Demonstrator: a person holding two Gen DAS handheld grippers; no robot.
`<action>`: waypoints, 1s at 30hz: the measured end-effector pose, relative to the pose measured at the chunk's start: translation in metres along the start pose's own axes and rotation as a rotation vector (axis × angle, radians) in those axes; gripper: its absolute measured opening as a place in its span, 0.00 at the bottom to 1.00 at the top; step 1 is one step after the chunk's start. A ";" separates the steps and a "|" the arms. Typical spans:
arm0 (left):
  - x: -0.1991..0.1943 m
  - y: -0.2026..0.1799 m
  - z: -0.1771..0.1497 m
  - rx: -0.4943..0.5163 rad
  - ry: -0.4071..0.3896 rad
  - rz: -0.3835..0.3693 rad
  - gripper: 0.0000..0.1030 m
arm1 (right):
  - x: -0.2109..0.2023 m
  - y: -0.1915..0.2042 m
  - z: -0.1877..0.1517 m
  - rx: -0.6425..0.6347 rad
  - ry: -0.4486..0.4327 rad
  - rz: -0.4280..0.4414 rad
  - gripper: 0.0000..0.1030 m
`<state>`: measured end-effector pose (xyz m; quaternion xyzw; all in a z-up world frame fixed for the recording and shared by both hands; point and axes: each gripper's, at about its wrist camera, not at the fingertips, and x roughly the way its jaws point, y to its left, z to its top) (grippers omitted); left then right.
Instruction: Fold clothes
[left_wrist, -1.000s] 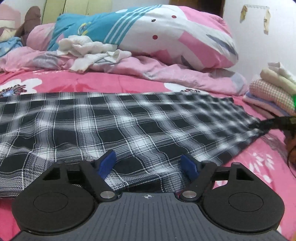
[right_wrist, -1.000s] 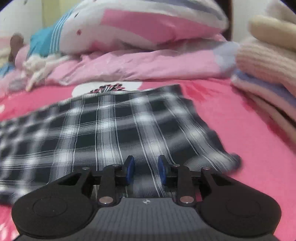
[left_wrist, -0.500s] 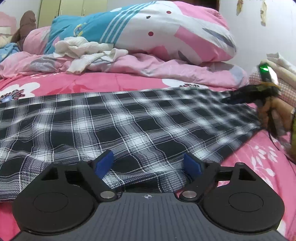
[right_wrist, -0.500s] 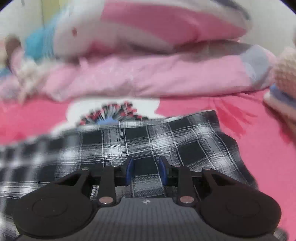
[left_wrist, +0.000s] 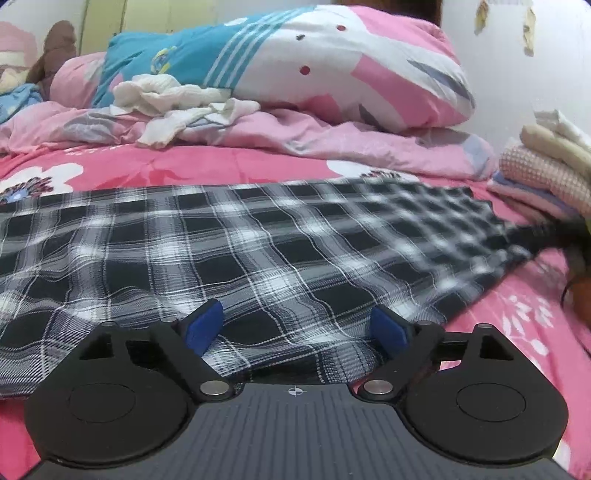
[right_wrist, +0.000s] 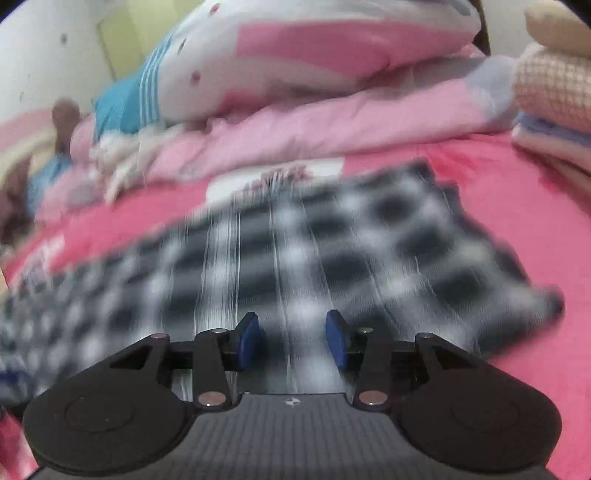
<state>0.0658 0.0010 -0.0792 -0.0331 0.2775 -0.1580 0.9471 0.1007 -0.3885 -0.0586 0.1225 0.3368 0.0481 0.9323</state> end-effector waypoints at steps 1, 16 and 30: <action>-0.003 0.003 0.000 -0.019 -0.006 -0.004 0.85 | -0.008 0.007 -0.003 -0.003 -0.011 0.002 0.42; -0.099 0.054 0.014 -0.167 -0.092 0.080 0.85 | -0.011 0.175 -0.046 -0.295 -0.016 0.169 0.42; -0.151 0.259 0.027 -0.127 0.085 0.670 0.72 | -0.005 0.331 -0.056 -0.703 0.077 0.477 0.34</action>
